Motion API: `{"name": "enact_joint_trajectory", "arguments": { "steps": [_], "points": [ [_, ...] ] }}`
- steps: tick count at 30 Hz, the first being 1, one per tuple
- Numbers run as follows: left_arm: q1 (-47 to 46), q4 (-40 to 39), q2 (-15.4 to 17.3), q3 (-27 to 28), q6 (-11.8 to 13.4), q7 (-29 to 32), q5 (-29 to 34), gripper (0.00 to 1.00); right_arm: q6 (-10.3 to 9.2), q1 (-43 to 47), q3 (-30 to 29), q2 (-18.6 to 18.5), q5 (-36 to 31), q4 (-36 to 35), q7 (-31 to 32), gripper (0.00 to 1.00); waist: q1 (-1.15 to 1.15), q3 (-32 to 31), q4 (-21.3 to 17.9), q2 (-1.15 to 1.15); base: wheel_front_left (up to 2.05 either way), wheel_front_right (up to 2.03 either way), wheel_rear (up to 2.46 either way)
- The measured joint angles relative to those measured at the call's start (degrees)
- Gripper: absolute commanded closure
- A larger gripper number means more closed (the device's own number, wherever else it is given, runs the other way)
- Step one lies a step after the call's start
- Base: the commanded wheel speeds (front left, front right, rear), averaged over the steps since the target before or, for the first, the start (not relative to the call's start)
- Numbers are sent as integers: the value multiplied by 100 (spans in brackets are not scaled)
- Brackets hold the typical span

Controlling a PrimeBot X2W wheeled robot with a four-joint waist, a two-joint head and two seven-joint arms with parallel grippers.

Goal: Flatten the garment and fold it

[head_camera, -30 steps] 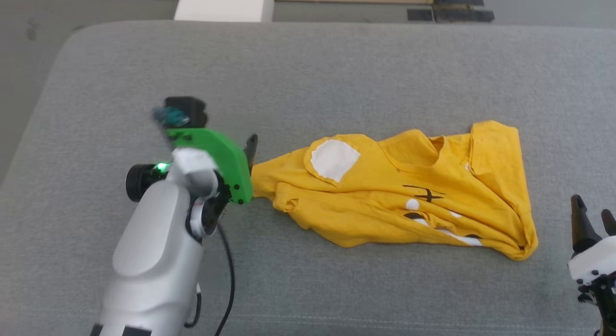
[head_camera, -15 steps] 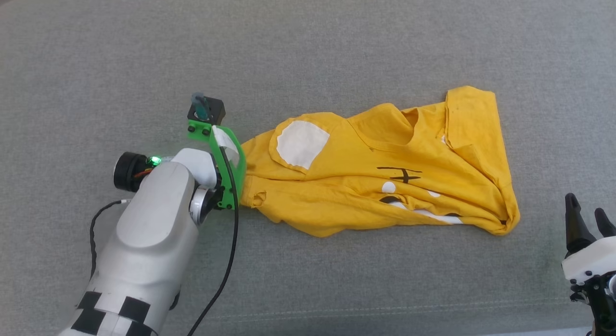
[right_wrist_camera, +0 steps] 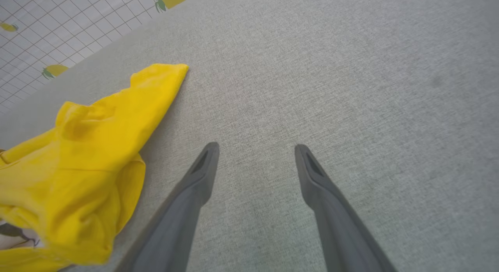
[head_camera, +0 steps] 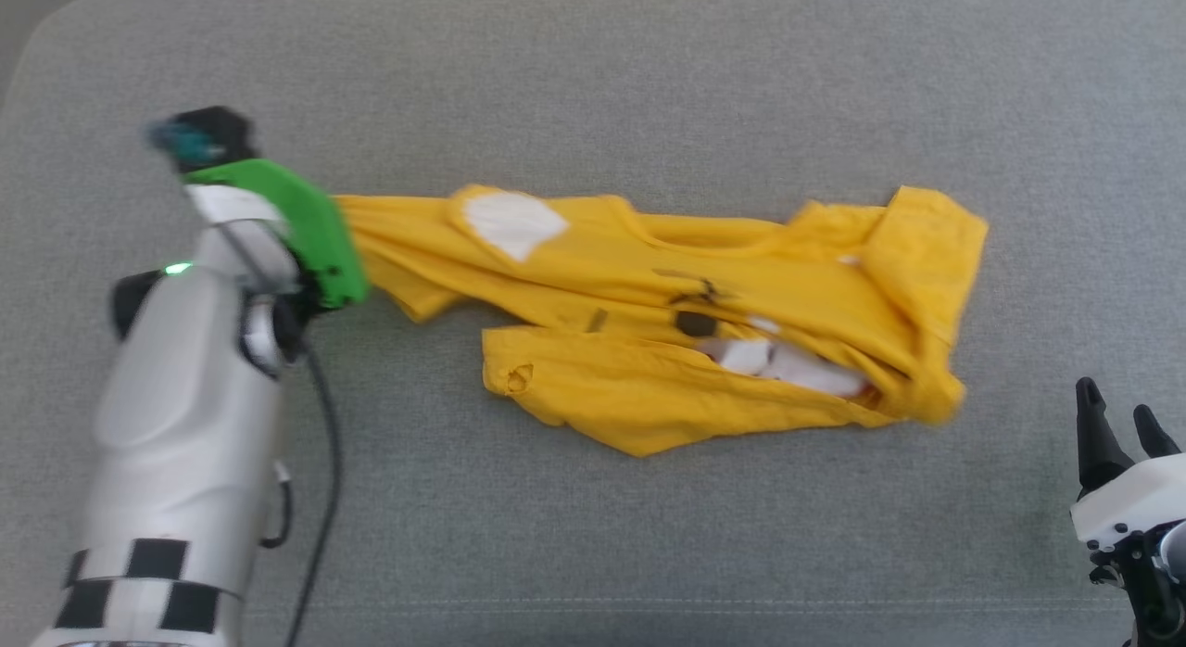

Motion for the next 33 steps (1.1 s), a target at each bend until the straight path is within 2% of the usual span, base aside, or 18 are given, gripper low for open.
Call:
{"name": "enact_joint_trajectory", "arguments": {
  "steps": [4, 7, 8, 9, 11, 14, 17, 20, 22, 26, 33],
  "points": [
    [206, 90, 259, 542, 234, -223, -326, 100, 0, -4, 8, 1, -44, -11, 48, 0, 0, -64, 54, 0, 0, 0, 0],
    [650, 193, 272, 676, 278, -227, -450, 98, 0, -2, -7, 0, -92, -38, 108, 0, 0, -85, 100, 0, 0, 0, 0],
    [793, 203, 238, 702, 253, -233, -500, 52, 0, -2, -7, 0, -104, -52, 123, 0, 0, -88, 126, 0, 0, 0, 0],
    [884, 188, 196, 744, 220, -302, -609, 0, 0, -2, -8, 1, -124, -69, 144, 0, 0, -93, 151, 0, 0, 0, 0],
    [937, 69, 140, 846, 100, -558, -743, 0, 0, -2, 18, 0, -159, -109, 186, 0, 0, -103, 197, 0, 0, 0, 0],
    [951, -348, 167, 958, -197, -1283, -751, 0, 0, -23, 153, 2, -208, -164, 270, 0, 0, -161, 237, 0, 0, 0, 0],
    [1211, -893, 276, 910, -427, -2298, -505, 0, 0, -135, 322, 0, -308, -254, 414, 0, 0, -239, 277, 0, 0, 0, 0],
    [1668, -1323, 308, 888, -454, -3259, -183, 0, 0, -360, 474, 0, -472, -343, 654, 0, 0, -274, 340, 0, 0, 0, 0],
    [1981, -1488, 297, 825, -482, -3662, -70, 0, 0, -587, 584, -1, -636, -348, 893, 0, 0, -275, 386, 0, 0, 0, 0],
    [2460, -1813, 158, 789, -481, -4023, 118, 0, 0, -1155, 842, -1, -1161, -270, 1513, 0, 0, -193, 475, 0, 0, 0, 0],
    [2733, -2145, -94, 899, -467, -4106, 163, 0, 0, -2120, 1662, -2, -1964, 249, 2369, 0, 0, 59, 673, 0, 0, 0, 0]
  ]
}}
